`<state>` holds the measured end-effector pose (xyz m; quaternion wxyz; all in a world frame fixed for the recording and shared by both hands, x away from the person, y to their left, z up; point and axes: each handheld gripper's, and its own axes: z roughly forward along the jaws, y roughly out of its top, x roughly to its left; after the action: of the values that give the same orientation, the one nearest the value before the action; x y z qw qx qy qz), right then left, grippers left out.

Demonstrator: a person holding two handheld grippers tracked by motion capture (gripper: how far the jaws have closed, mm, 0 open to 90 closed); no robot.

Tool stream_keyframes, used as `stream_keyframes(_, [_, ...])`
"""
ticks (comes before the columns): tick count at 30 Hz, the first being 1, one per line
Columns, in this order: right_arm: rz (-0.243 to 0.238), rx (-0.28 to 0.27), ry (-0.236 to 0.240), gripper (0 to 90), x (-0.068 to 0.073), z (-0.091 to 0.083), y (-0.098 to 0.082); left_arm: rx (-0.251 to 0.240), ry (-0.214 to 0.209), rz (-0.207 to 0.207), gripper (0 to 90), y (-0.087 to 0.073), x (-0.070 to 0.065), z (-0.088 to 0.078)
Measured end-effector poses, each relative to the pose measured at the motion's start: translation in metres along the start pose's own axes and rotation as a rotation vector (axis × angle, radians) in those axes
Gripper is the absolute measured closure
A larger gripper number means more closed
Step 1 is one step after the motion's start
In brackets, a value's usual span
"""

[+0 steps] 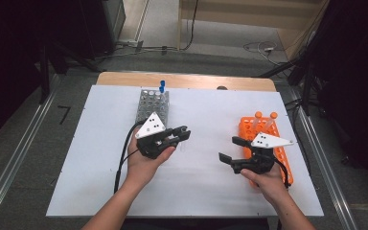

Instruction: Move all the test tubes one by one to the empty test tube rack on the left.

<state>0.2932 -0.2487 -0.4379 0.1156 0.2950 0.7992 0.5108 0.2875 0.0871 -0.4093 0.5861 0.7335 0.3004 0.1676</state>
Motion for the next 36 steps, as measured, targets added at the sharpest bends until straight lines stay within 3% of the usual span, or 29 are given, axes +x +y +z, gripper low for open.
stream_keyframes(12, [0.028, -0.01, -0.042, 8.4, -0.021, -0.029, -0.022, -0.035, 0.115, -0.028, 76.2, 0.012, 0.045, -0.008])
stream_keyframes(19, [0.025, 0.004, -0.073, 8.0, -0.032, -0.033, -0.028, -0.06, 0.182, -0.074, 76.2, 0.018, 0.071, -0.008])
stream_keyframes(23, [0.036, 0.008, -0.077, 8.1, -0.038, -0.033, -0.032, -0.062, 0.22, -0.098, 76.2, 0.018, 0.084, -0.003])
stream_keyframes(33, [0.044, 0.001, -0.078, 8.1, -0.042, -0.034, -0.033, -0.063, 0.298, -0.059, 76.2, 0.031, 0.103, 0.02])
stream_keyframes(36, [0.042, 0.0, -0.076, 8.1, -0.042, -0.034, -0.033, -0.073, 0.331, -0.072, 76.1, 0.032, 0.108, 0.025])
